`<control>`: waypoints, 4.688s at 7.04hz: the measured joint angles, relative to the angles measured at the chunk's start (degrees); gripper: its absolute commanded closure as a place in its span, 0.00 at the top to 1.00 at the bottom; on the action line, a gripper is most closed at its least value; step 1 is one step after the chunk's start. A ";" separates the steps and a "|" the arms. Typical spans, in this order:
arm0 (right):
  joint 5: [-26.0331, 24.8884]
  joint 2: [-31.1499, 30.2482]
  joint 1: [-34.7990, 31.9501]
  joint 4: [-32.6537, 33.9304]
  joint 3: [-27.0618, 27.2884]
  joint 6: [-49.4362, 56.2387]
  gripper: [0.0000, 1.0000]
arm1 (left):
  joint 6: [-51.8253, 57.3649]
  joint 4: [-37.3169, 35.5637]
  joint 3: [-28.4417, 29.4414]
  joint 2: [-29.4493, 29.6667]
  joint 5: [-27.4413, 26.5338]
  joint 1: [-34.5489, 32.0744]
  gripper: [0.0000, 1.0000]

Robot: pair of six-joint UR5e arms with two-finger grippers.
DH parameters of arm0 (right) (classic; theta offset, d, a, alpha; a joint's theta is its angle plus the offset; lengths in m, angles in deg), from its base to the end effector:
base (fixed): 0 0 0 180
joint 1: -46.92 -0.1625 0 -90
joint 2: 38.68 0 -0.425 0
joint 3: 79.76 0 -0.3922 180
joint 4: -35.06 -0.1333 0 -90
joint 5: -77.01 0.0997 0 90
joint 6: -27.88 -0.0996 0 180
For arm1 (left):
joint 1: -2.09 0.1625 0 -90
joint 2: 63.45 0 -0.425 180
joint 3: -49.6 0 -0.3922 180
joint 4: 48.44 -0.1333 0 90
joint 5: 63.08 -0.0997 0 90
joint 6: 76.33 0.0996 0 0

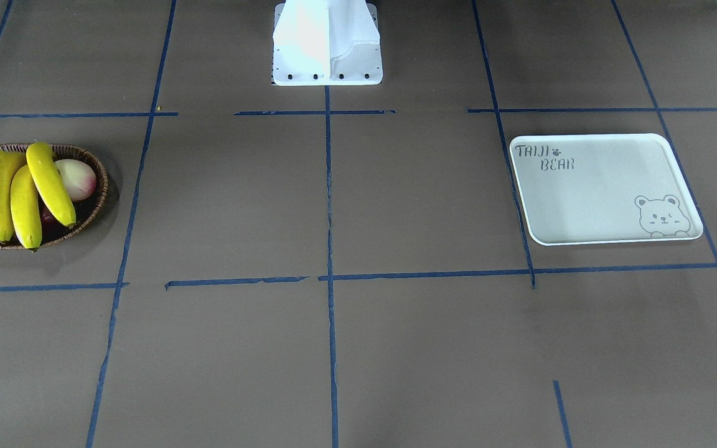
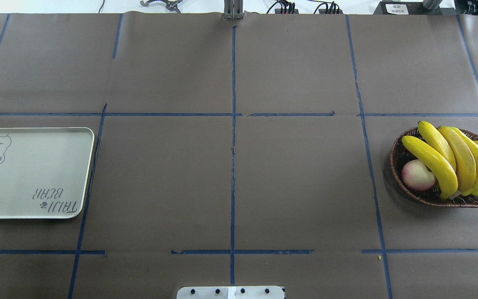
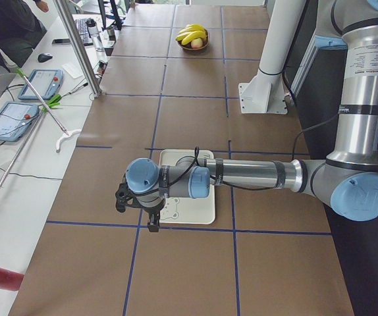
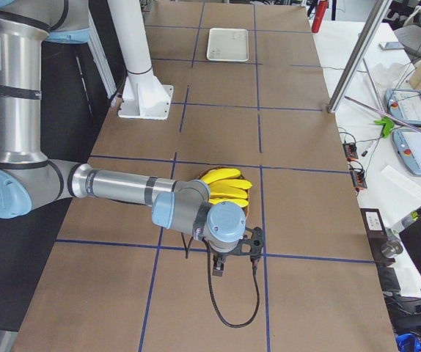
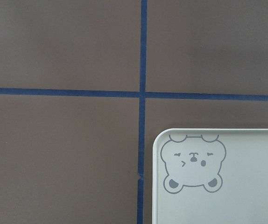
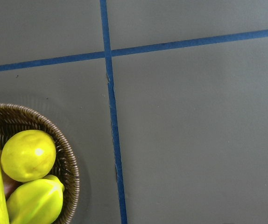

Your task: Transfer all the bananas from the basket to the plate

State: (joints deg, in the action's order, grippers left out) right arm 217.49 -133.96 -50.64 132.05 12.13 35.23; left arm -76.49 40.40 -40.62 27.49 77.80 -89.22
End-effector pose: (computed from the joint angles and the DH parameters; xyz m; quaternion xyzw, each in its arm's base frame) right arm 0.1137 -0.4278 0.6892 -0.0260 -0.4317 0.0402 0.9007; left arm -0.0674 -0.4974 0.6423 0.0043 0.4295 -0.0116 0.9030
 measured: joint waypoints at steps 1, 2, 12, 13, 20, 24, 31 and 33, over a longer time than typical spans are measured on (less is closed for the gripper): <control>0.04 0.04 0.00 0.01 0.00 0.01 1.00 | -0.01 0.01 0.05 -0.03 0.00 0.00 1.00; 0.07 0.07 0.00 0.00 0.00 0.04 1.00 | 0.01 0.01 0.13 -0.05 0.00 0.01 1.00; 0.12 2.08 0.95 -0.10 0.94 0.04 1.00 | 0.10 0.10 0.54 0.05 0.00 0.08 1.00; 0.02 3.79 2.26 -0.08 1.77 -0.19 1.00 | 0.06 0.10 0.48 0.09 0.00 0.08 1.00; -3.03 9.43 24.41 -0.56 23.49 -23.08 1.00 | 0.04 0.13 -0.13 -0.09 0.09 0.08 1.00; -12.77 0.92 37.95 -20.72 25.35 -37.80 0.99 | 0.46 0.38 -0.33 -0.06 0.09 0.08 1.00; -18.72 -3.26 45.78 -33.26 19.25 -39.37 0.95 | -0.01 3.00 0.28 -0.58 0.42 0.08 1.00; -18.69 -4.36 45.81 -33.25 20.28 -39.34 0.95 | -0.08 3.00 0.22 -0.61 0.54 0.08 1.00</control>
State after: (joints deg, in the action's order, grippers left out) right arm 198.80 -138.33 -4.83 98.80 32.42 -4.11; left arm -76.57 43.40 -40.40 26.88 78.34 -89.14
